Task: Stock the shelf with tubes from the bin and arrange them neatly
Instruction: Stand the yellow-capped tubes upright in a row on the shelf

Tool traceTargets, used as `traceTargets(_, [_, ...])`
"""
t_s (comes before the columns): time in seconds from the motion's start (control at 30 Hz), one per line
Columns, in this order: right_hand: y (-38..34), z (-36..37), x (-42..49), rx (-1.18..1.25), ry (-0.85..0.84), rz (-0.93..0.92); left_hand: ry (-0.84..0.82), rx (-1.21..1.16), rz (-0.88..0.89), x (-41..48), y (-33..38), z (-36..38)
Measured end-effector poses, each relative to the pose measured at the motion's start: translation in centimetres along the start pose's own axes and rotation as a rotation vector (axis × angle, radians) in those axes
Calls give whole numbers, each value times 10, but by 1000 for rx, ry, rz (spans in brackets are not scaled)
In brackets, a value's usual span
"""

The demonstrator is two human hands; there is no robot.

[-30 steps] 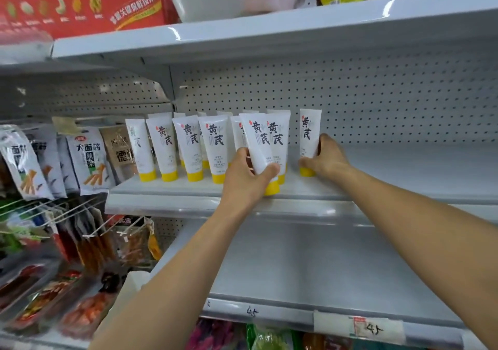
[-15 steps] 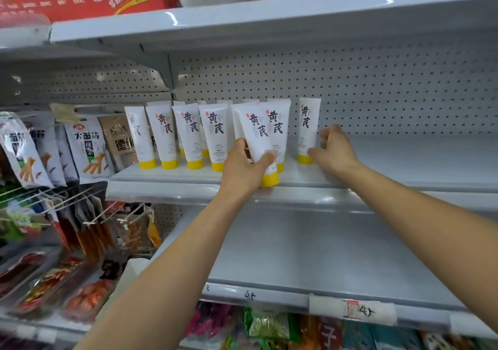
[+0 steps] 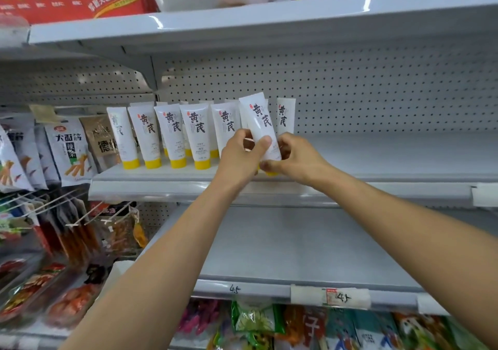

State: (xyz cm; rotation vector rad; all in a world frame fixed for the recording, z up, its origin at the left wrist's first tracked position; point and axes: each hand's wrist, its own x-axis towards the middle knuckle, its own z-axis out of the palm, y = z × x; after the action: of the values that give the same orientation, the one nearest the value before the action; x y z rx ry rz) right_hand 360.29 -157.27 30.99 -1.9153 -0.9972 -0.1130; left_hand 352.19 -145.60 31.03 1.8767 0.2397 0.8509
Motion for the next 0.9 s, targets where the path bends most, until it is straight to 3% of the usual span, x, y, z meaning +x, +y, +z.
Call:
traceTargets(0.17, [13, -11, 12, -31, 112, 149, -23, 419, 168, -3, -11, -9])
traceTargets(0.33, [23, -9, 22, -86, 60, 235, -74, 682, 261, -4, -20, -12])
traceTargets(0.9, [34, -3, 35, -136, 59, 277, -102, 778, 228, 5, -30, -17])
